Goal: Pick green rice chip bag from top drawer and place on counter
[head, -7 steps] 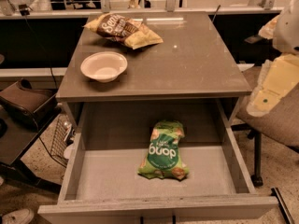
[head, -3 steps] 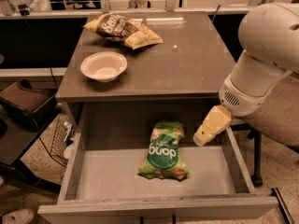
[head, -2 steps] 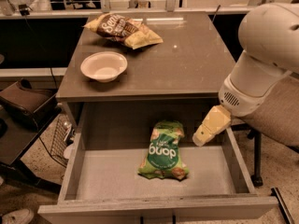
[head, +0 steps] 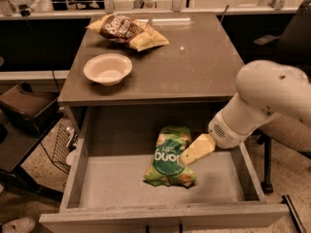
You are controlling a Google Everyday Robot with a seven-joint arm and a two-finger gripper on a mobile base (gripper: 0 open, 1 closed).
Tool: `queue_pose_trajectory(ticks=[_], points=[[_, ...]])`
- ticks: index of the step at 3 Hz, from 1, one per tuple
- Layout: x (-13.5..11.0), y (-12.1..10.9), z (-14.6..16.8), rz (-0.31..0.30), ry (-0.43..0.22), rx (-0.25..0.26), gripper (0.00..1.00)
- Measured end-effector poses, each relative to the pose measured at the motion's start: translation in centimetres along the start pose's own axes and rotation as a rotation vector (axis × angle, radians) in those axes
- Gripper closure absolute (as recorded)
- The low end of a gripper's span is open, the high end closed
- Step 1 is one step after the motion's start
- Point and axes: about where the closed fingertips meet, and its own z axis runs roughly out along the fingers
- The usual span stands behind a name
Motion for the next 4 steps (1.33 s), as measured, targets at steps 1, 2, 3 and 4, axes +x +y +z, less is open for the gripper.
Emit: queue_pose_trajectory(ticks=[1, 2, 3, 4], points=[[-0.9, 1.3, 3.2, 0.032, -0.106, -0.111, 0.0], [-3.6, 4.4, 5.8, 0.007, -0.231, -0.199, 0.0], [-3.4, 4.2, 5.6, 0.007, -0.224, -0.192, 0.0], [-5.7, 4.9, 8.9, -0.065, -0.254, -0.166, 0.0]])
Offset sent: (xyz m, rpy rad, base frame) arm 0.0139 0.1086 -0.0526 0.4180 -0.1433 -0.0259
